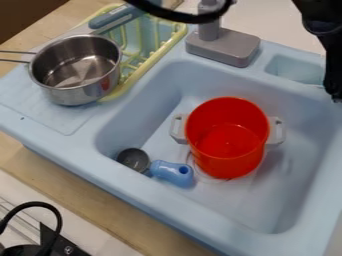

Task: Moved the blue knife to the sink

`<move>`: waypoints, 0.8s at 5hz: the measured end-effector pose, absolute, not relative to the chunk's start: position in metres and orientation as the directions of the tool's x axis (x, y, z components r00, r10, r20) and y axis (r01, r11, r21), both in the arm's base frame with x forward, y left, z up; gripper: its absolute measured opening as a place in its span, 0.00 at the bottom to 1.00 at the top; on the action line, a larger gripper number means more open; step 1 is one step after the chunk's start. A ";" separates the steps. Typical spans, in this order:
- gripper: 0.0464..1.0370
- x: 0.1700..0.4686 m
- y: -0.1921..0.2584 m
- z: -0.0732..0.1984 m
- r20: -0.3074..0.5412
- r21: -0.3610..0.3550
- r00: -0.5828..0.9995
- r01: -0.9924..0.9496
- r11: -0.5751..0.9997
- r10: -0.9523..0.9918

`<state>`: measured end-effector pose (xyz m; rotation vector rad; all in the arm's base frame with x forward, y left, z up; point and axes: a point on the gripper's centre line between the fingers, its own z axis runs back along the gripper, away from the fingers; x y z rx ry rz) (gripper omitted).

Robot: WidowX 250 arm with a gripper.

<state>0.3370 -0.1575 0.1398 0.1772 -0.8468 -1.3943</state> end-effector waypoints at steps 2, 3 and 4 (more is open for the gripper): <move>0.96 0.341 -0.161 0.135 0.442 0.570 -0.067 0.791 0.223 -0.895; 0.96 0.345 -0.160 0.133 0.449 0.585 -0.054 0.773 0.248 -0.892; 0.96 0.348 -0.159 0.131 0.448 0.591 -0.047 0.765 0.257 -0.893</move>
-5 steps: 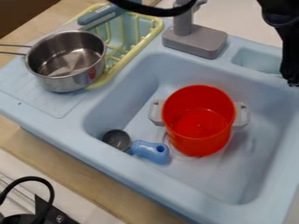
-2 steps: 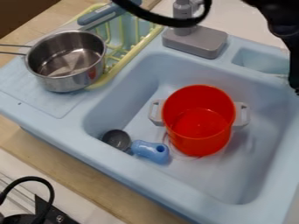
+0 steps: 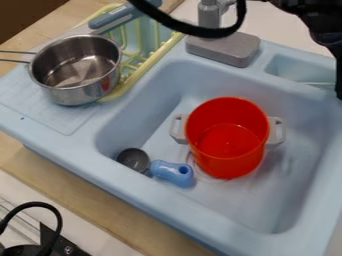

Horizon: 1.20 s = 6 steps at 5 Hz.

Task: Moved the blue knife to the sink

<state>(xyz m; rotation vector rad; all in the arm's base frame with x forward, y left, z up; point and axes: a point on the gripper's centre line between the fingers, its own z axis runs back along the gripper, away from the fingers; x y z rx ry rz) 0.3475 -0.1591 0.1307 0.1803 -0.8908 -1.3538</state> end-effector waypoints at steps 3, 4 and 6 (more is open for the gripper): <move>0.35 0.356 -0.156 0.119 0.445 0.581 0.062 0.740 0.340 -0.893; 0.17 0.354 -0.156 0.117 0.453 0.569 0.073 0.744 0.352 -0.888; 0.14 0.347 -0.150 0.120 0.455 0.575 0.090 0.730 0.370 -0.886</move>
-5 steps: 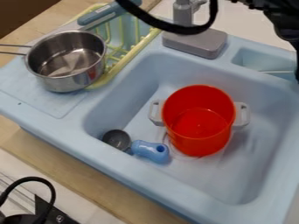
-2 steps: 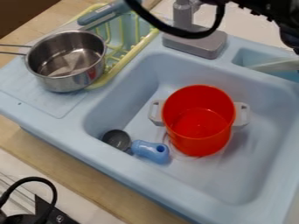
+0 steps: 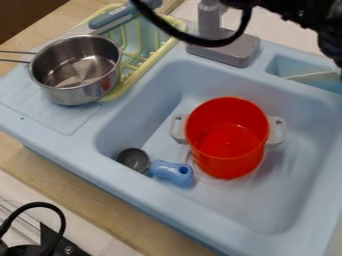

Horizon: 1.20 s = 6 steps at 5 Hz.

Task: Moved the blue knife to the sink

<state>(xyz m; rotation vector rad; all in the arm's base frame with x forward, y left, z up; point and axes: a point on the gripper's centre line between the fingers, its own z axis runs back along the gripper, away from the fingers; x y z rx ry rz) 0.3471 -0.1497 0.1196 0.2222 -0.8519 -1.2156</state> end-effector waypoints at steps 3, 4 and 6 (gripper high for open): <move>0.14 0.315 -0.115 0.160 0.521 0.583 0.174 0.642 0.498 -0.835; 0.14 0.305 -0.106 0.168 0.545 0.584 0.166 0.628 0.514 -0.822; 0.14 0.288 -0.101 0.195 0.593 0.610 0.115 0.582 0.537 -0.797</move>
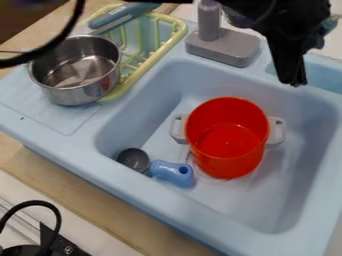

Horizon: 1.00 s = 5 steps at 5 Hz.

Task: Moved the blue knife to the sink

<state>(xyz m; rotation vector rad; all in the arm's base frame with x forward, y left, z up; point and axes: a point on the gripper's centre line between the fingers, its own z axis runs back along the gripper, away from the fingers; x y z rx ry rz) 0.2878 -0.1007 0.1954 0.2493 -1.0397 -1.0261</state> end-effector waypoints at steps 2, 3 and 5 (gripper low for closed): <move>0.14 0.268 -0.102 0.211 0.629 0.567 0.153 0.580 0.585 -0.762; 0.14 0.257 -0.105 0.221 0.649 0.535 0.176 0.586 0.609 -0.740; 0.14 0.227 -0.110 0.226 0.666 0.436 0.289 0.597 0.674 -0.687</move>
